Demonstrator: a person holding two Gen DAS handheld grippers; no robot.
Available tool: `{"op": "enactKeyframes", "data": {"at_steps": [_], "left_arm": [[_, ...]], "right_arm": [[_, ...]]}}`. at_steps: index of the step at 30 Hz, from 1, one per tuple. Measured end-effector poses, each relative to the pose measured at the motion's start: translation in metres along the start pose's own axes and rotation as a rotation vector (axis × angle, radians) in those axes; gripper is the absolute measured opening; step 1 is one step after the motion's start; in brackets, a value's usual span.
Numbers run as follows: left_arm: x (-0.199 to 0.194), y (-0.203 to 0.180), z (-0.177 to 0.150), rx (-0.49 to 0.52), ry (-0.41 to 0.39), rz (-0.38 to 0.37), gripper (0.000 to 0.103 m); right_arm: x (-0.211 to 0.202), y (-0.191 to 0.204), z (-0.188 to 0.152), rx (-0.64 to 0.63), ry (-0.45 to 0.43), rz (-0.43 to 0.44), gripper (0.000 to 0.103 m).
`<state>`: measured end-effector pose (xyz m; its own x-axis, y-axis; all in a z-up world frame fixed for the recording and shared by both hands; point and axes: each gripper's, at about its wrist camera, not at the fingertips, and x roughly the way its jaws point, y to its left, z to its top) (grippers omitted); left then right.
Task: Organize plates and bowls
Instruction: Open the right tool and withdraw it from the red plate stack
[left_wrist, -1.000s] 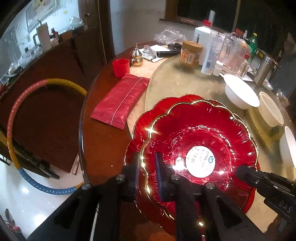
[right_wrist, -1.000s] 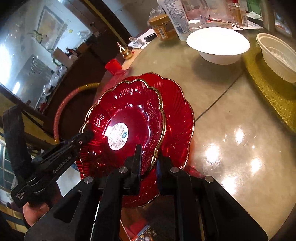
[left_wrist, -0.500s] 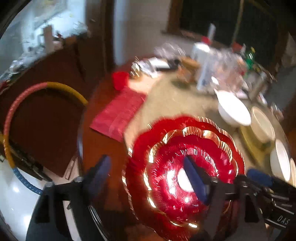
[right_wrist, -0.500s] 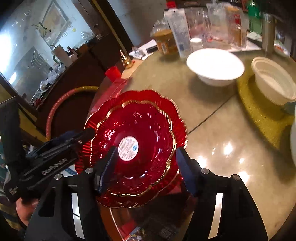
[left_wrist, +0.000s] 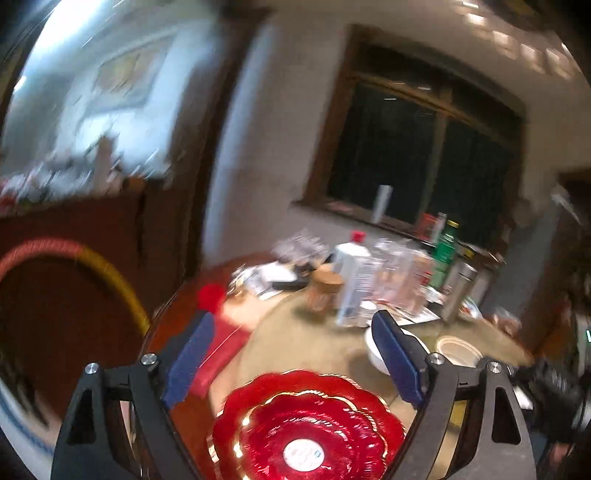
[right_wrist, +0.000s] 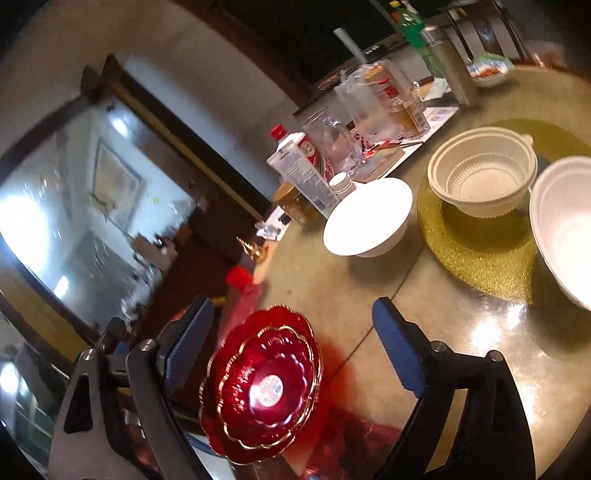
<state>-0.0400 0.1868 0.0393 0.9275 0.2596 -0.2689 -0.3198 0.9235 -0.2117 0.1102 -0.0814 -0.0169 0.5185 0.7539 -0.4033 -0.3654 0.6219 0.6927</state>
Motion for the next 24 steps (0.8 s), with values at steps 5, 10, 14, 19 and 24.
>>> {"op": "enactKeyframes", "data": {"at_steps": [5,10,14,19,24], "left_arm": [[0.012,-0.045,-0.016,0.215,0.092,-0.2,0.089],[0.038,-0.062,-0.019,0.18,0.309,-0.301,0.089],[0.05,-0.062,-0.016,0.125,0.388,-0.303,0.089],[0.066,-0.055,-0.019,0.047,0.484,-0.28,0.089],[0.074,-0.05,-0.016,0.007,0.514,-0.282,0.089]], "right_arm": [[-0.001,-0.006,-0.003,0.022,-0.017,0.053,0.092],[0.009,-0.006,-0.005,-0.006,0.005,0.03,0.092],[0.03,-0.015,-0.007,0.012,0.154,-0.021,0.092],[0.038,-0.025,-0.008,0.041,0.187,-0.082,0.092],[0.042,-0.031,-0.006,0.059,0.206,-0.108,0.092]]}}
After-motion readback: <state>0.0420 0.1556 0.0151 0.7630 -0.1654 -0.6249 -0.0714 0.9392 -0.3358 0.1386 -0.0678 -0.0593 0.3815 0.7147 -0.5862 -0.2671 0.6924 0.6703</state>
